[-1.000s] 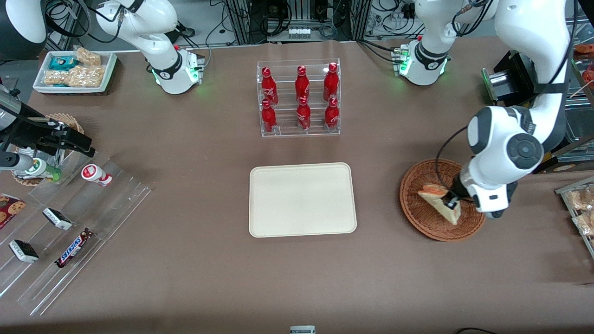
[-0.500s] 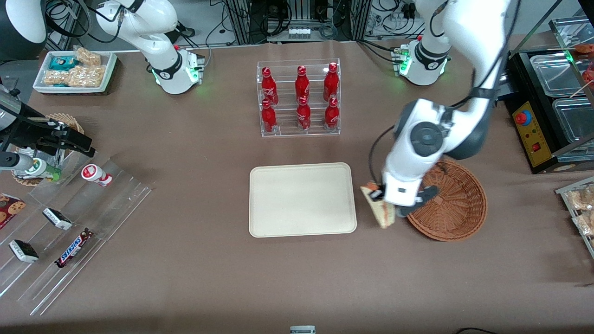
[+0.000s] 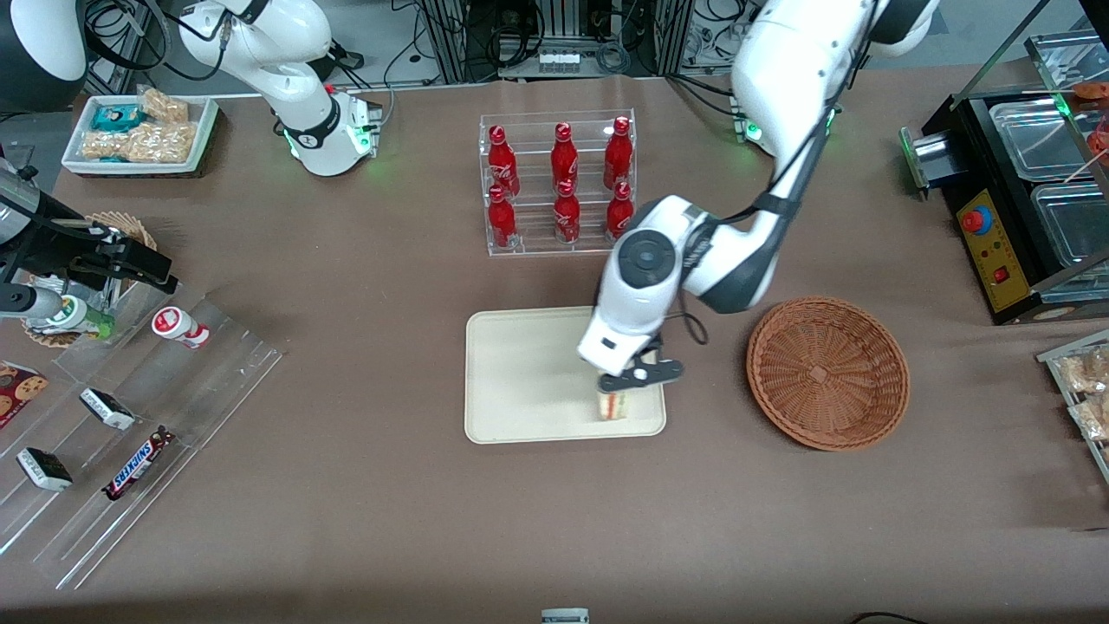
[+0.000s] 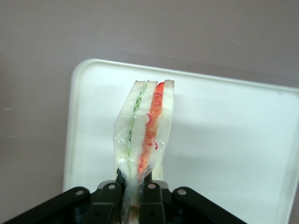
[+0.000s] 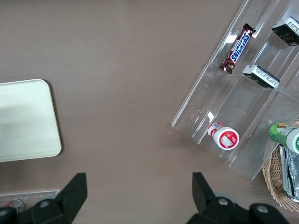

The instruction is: Place sandwich from basket to tray

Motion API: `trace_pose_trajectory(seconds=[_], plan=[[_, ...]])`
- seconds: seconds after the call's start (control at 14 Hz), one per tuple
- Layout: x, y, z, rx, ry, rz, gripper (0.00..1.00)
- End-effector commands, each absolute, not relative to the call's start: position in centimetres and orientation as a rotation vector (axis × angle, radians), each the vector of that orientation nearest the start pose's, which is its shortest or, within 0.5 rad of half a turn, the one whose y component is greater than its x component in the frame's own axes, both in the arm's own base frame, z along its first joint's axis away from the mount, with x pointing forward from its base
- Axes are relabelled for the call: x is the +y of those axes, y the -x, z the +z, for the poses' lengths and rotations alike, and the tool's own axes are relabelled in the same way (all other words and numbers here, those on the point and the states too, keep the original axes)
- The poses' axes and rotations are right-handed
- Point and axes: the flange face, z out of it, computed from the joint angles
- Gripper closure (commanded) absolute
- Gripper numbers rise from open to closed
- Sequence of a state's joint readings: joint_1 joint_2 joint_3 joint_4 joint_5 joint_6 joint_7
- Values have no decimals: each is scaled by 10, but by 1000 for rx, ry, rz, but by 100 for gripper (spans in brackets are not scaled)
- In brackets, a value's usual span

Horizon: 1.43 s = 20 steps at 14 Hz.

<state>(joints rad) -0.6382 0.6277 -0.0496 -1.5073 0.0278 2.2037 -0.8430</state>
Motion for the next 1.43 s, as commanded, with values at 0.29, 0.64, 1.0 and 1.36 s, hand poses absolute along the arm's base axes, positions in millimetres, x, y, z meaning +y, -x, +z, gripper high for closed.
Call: trace_pose_trajectory(seconds=[0.29,0.64,1.0,1.36], plan=[[-518,-544,263,-203,3163,-176,91],[-520,-542,253,-303,3173,-177,31],[-505,-541,358,-414,3152,-200,0],[-444,-540,469,-477,3073,-208,0]])
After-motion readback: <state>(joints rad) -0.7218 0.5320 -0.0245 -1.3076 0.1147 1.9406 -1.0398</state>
